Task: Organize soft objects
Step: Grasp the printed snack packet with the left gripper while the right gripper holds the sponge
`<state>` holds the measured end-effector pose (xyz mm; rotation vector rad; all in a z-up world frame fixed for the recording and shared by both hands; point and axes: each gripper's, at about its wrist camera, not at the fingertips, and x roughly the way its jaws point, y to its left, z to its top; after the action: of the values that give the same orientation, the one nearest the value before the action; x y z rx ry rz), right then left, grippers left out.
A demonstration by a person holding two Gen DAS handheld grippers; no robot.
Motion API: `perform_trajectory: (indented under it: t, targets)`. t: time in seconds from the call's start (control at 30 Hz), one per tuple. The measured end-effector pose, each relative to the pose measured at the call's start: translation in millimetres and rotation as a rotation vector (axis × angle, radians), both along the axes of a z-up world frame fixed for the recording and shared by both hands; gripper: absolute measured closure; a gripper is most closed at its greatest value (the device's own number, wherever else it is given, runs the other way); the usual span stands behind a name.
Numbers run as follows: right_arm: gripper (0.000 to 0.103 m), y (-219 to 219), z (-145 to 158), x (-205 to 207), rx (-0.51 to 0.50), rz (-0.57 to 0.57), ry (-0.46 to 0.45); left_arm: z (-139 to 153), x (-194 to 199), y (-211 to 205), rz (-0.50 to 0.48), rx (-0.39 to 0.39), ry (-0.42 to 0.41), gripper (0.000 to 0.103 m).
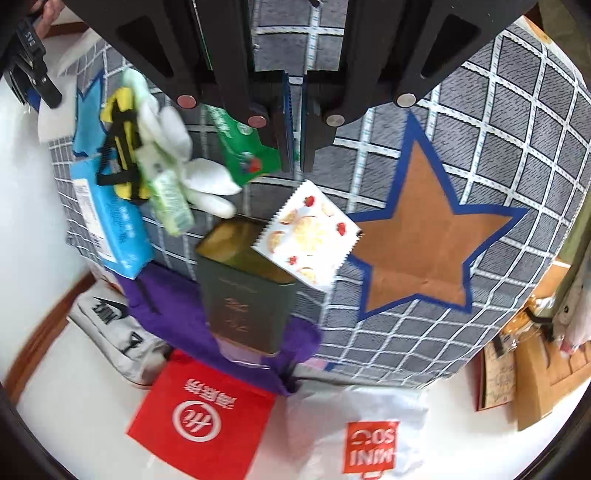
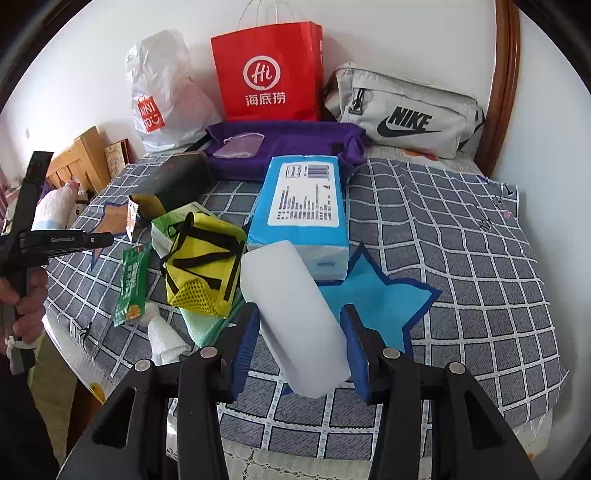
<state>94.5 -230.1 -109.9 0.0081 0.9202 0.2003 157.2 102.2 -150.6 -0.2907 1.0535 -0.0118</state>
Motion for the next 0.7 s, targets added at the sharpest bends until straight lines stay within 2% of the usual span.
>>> perform_trajectory:
  t: [0.07, 0.13, 0.2, 0.27, 0.33, 0.43, 0.53, 0.7]
  targets:
    - [0.058, -2, -3, 1, -0.007, -0.002, 0.008, -2, 4, 5, 0.014, 0.01, -0.008, 0.083]
    - [0.058, -5, -7, 4, -0.008, -0.013, 0.015, -1, 8, 7, 0.023, 0.042, -0.051, 0.055]
    - [0.058, -7, -11, 9, -0.004, -0.023, 0.03, 0, 13, 6, -0.002, 0.069, -0.084, 0.045]
    - [0.058, -8, -15, 12, -0.004, -0.031, 0.038, 1, 17, 5, -0.019, 0.076, -0.107, 0.044]
    - [0.058, -8, -19, 15, -0.008, -0.034, 0.048, 1, 22, 4, -0.045, 0.078, -0.122, 0.039]
    - [0.058, -7, -24, 19, -0.015, -0.038, 0.061, -3, 31, 0, -0.109, 0.131, -0.138, 0.038]
    - [0.058, -6, -27, 24, -0.025, -0.042, 0.068, -10, 40, -3, -0.165, 0.168, -0.12, 0.038]
    - [0.058, -5, -16, 26, -0.021, -0.028, 0.047, -19, 54, -5, -0.215, 0.155, -0.115, 0.038]
